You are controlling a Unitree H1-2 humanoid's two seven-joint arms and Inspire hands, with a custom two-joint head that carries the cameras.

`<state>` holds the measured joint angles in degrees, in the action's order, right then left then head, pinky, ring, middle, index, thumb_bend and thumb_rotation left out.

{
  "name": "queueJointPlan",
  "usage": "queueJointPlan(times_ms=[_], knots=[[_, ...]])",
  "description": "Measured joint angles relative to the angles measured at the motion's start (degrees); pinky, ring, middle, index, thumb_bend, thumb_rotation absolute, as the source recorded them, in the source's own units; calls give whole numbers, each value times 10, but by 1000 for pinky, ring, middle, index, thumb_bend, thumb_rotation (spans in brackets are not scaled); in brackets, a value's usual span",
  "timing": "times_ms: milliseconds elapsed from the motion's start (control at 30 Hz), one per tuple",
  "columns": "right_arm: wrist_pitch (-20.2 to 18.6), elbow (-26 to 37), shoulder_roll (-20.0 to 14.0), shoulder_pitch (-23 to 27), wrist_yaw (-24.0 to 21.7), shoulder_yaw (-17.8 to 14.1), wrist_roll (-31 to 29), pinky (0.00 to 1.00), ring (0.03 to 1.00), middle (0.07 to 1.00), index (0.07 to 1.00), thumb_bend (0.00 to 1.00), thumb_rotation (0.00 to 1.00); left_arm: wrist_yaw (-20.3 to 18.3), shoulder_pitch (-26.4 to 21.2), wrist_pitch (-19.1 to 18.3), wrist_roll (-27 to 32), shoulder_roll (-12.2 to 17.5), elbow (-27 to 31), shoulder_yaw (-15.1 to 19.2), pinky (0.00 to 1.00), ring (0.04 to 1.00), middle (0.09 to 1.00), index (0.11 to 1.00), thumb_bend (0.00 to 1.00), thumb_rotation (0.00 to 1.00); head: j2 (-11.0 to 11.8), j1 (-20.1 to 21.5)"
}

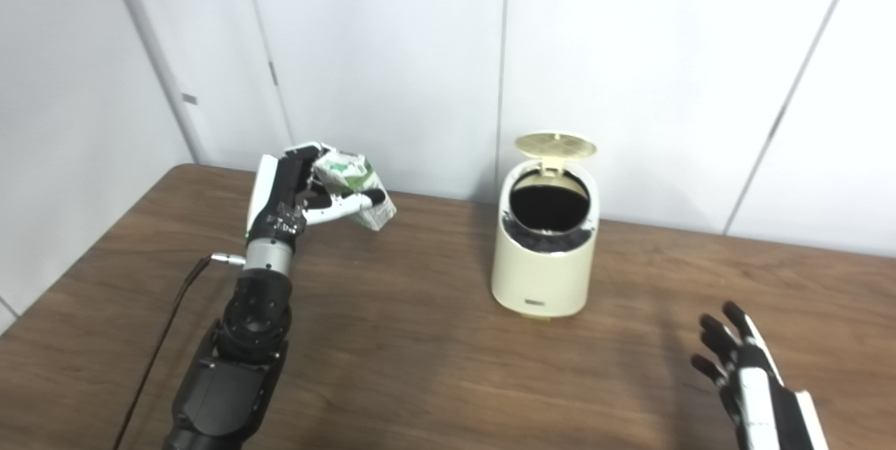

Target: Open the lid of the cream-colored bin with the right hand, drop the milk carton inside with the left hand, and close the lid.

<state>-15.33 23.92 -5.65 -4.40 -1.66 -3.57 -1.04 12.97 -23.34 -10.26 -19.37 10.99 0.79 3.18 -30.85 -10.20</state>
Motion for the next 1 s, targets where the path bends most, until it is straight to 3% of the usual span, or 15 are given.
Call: queueJointPlan(times_ms=[500, 767, 1000], knots=[[23, -27, 6, 2, 0, 20, 33, 805, 895, 888, 949, 487, 1000, -26, -29, 6, -8, -45, 50, -51, 312, 404, 496, 519, 472, 0, -1, 78], [33, -41, 24, 2, 0, 29, 24, 808, 880, 889, 948, 473, 959, -23, -38, 41, -15, -58, 42, -62, 311, 418, 497, 514, 473, 0, 4, 129], [39, -41, 30, 2, 1, 41, 40, 782, 879, 893, 952, 510, 970, -22, -55, 73, -20, -78, 28, -77, 319, 422, 494, 512, 474, 0, 9, 145]])
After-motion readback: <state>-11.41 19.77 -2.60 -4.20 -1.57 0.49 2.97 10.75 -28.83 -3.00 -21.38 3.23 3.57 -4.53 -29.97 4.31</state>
